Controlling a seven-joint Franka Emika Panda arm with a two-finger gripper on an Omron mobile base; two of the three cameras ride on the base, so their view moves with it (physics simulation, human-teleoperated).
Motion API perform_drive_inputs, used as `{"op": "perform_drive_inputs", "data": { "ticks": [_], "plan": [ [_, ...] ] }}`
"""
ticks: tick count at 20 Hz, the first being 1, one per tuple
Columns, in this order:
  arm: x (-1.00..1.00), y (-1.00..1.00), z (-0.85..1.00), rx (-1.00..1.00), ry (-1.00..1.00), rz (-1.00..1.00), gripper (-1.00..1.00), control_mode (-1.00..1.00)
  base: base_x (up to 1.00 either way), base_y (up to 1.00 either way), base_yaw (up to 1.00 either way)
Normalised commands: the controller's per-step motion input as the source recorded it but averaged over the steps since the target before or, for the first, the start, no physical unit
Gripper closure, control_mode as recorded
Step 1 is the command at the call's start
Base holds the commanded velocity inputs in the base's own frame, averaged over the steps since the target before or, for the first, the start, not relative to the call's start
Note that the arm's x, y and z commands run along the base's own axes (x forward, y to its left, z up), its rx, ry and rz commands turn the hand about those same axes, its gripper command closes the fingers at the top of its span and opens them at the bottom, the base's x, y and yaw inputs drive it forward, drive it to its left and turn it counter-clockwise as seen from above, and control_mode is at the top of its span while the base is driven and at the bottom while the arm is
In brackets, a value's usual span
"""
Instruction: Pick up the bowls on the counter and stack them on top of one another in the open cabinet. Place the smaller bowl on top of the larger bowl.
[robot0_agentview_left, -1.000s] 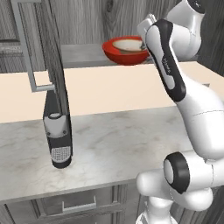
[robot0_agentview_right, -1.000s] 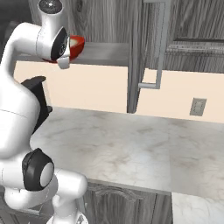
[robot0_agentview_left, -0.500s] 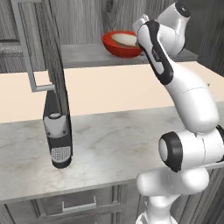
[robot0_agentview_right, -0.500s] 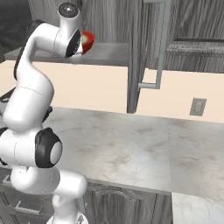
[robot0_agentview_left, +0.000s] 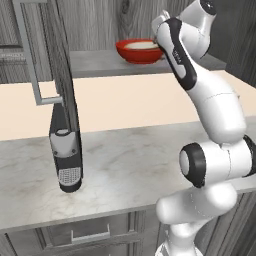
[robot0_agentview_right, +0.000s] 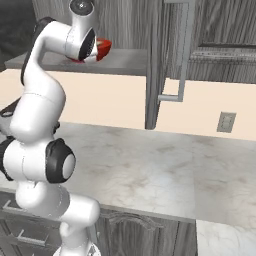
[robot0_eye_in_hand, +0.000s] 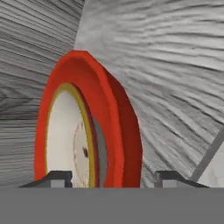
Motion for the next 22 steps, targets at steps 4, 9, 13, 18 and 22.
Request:
{"op": "perform_drive_inputs", "data": {
  "ticks": [4,9,13,18,22],
  "plan": [
    [-0.92,0.06,0.00,0.00,-0.32,0.00,-1.00,-1.00,0.00,0.00,0.00],
    [-1.00,0.18,-0.16,0.00,-0.22,0.00,-1.00,-1.00,0.00,0.00,0.00],
    [-1.00,0.12,-0.15,0.01,-0.03,-0.02,-1.00,-1.00,0.00,0.00,0.00],
    [-1.00,0.07,-0.68,0.00,0.04,-0.01,-1.00,-1.00,0.00,0.00,0.00],
    [-0.93,0.00,-1.00,0.00,0.17,0.00,-1.00,-1.00,0.00,0.00,0.00]
  ]
}}
